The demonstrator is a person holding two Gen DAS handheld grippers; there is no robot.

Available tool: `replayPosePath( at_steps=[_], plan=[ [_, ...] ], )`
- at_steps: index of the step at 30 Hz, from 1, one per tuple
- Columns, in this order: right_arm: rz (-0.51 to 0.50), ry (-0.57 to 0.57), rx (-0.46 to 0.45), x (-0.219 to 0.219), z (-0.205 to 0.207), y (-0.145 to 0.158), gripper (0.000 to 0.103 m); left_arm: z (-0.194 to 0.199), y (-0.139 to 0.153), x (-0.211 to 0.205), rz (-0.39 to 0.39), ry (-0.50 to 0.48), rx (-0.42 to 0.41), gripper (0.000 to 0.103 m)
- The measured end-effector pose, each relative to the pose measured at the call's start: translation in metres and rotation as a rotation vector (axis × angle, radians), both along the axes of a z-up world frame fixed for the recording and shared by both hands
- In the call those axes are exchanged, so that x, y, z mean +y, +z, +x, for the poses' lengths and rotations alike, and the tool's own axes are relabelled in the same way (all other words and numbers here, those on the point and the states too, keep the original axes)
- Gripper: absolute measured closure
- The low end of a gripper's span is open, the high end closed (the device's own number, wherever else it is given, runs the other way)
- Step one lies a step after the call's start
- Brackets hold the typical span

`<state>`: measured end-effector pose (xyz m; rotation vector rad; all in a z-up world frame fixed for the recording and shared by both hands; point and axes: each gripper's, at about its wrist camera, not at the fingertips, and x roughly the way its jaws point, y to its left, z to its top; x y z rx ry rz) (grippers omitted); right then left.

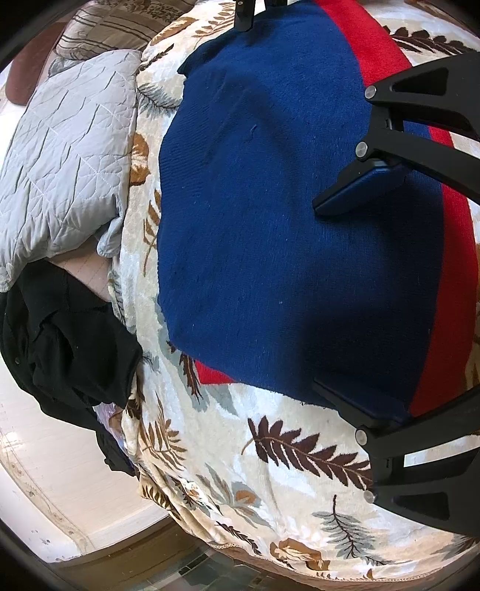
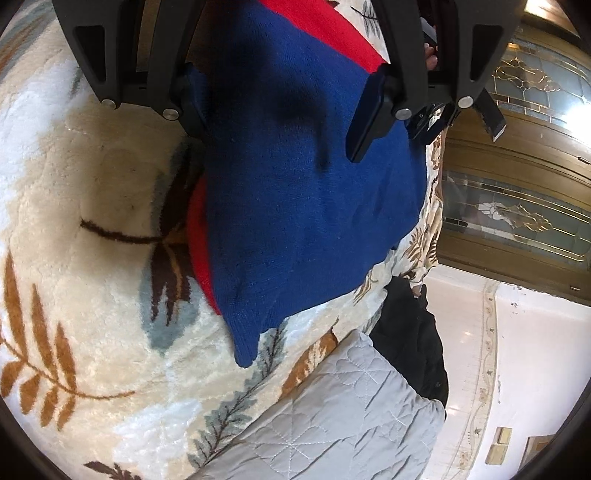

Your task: Fold small clothes

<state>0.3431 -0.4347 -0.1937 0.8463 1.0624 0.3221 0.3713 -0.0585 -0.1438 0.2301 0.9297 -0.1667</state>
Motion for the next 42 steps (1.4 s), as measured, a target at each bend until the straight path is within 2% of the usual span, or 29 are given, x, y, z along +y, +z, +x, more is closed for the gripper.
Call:
replayPosePath(
  at_steps=[21,27,29,30,42],
  plan=[
    [-0.002,0.001,-0.002,-0.0019,0.0008,-0.0015,0.034,0.0003,0.0000,0.0003,0.003,0.004,-0.005,0.015],
    [-0.003,-0.011,-0.003,0.0021,0.0028,-0.0027,0.042,0.0008,-0.0007,0.0005,0.007,0.000,-0.004,0.015],
    [-0.019,-0.013,0.003,0.0050,0.0039,-0.0023,0.054,0.0010,-0.0009,0.0012,0.006,-0.001,-0.002,0.015],
    [-0.030,-0.018,0.010,0.0060,0.0043,-0.0031,0.055,0.0012,-0.0009,0.0017,0.005,-0.002,0.001,0.015],
    [-0.026,-0.089,0.040,0.0061,-0.0011,-0.0039,0.061,0.0036,-0.0084,-0.0015,0.016,0.003,0.014,0.015]
  ],
)
